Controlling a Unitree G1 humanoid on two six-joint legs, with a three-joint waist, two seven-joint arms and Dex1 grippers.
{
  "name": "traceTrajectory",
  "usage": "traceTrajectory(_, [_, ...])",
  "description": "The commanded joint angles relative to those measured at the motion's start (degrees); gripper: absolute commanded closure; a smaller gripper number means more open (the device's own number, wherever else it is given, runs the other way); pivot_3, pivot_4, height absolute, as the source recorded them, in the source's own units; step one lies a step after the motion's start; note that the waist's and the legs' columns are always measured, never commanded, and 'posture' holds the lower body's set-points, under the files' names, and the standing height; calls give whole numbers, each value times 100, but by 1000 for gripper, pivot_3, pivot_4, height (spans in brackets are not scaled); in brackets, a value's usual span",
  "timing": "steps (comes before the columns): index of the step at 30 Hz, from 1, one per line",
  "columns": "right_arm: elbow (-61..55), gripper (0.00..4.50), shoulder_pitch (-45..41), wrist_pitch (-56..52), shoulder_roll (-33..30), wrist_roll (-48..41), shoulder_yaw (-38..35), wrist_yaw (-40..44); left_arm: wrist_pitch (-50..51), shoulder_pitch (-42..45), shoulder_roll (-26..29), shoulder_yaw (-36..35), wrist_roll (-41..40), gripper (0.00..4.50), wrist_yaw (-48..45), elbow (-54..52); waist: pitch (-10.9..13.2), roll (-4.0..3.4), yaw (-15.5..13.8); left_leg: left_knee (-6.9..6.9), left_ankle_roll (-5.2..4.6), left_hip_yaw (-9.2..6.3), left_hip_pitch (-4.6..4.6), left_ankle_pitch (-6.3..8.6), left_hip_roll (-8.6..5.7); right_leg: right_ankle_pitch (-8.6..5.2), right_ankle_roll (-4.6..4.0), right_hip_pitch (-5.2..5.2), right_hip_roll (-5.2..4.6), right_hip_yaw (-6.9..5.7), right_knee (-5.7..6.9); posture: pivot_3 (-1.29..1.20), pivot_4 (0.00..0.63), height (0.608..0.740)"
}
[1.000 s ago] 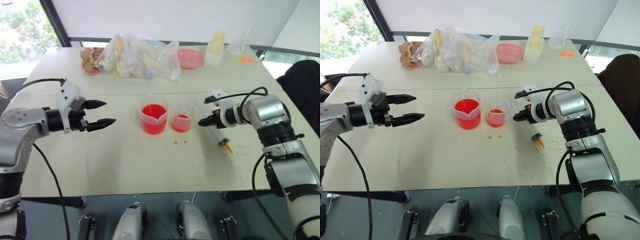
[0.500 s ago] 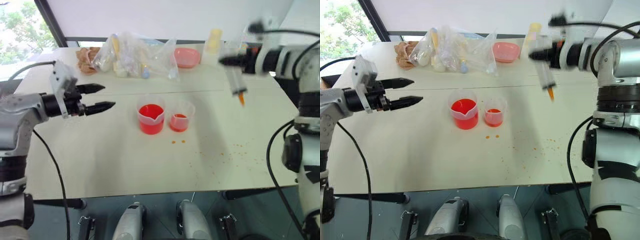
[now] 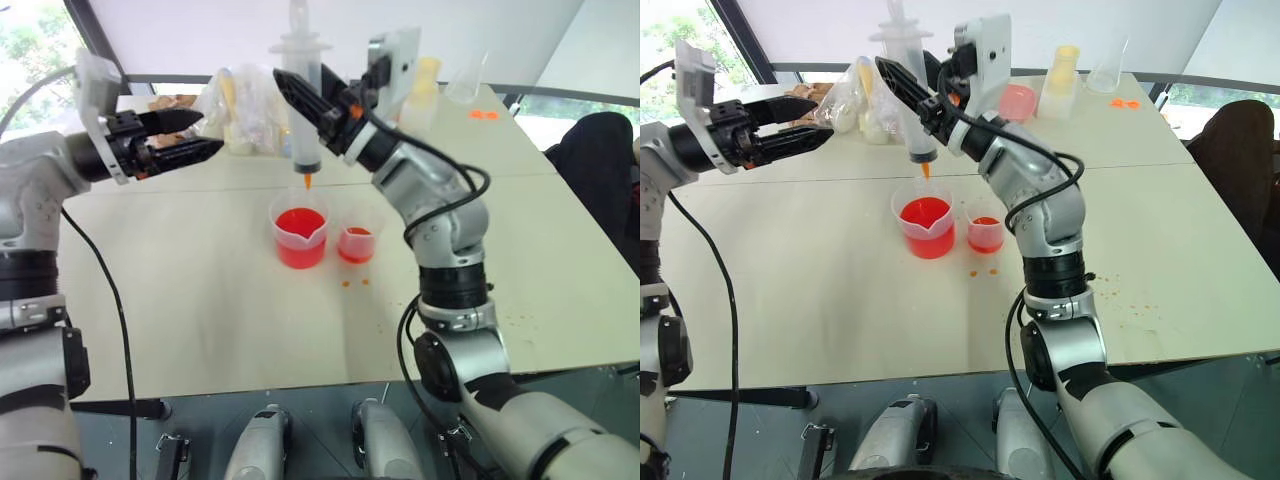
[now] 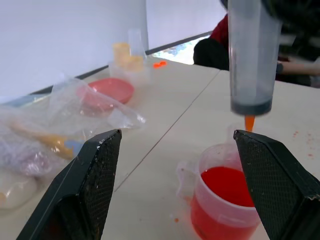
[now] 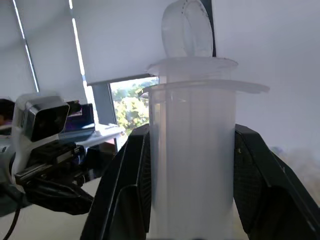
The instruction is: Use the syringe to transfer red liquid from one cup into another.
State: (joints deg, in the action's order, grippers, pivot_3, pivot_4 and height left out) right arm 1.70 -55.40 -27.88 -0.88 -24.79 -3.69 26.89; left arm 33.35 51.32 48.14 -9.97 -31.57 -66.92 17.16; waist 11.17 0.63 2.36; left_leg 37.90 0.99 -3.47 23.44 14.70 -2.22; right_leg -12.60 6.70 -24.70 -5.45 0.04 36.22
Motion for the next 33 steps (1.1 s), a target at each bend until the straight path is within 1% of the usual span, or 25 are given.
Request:
traceTrajectory(1, [-44,2979,272,566,238,138,241,-18,44,396,176,-170,-116,737,-160,48,0,0,5,0,0,0,0,0,0,0,0,-1,0,0,0,0,150,740])
traceTrajectory(6, [441,2979,582,1208,344,465,536,96,87,869,8,-84,-170,737,-236,71,0,0,20,-1,2,1,-1,-1,0,0,0,-4,5,0,2,0,150,740])
traceTrajectory(8, [603,2979,669,1398,384,568,642,119,102,1107,-292,-43,-265,737,-192,82,0,0,6,-1,3,1,-1,-2,0,0,0,-4,5,1,2,0,150,740])
traceTrajectory(10, [718,2979,696,1536,412,635,703,130,96,1246,-469,-29,-288,737,-162,148,0,0,6,0,5,0,-1,-3,0,0,0,-1,5,-1,1,0,150,740])
traceTrajectory(15, [819,2979,724,1688,509,659,753,99,-536,1527,-870,213,153,737,-181,653,0,0,26,0,8,1,-2,-4,2,0,0,-5,9,2,4,0,150,740])
traceTrajectory(21, [773,2979,749,1708,540,645,770,34,-1392,1822,-1014,529,732,737,-457,1592,0,0,22,-1,12,2,-2,-7,2,0,-1,-8,11,5,7,0,150,740])
traceTrajectory(26, [647,2979,841,1644,552,619,787,-24,-1696,2070,-1013,537,912,737,-672,2225,0,0,21,-1,12,3,-2,-7,2,0,0,-8,11,6,7,0,150,740])
traceTrajectory(33, [483,2979,979,1553,598,608,904,-13,-2165,2332,-1288,529,1084,737,-679,2816,0,0,14,-1,12,3,-1,-7,1,0,0,-7,10,5,7,0,150,740])
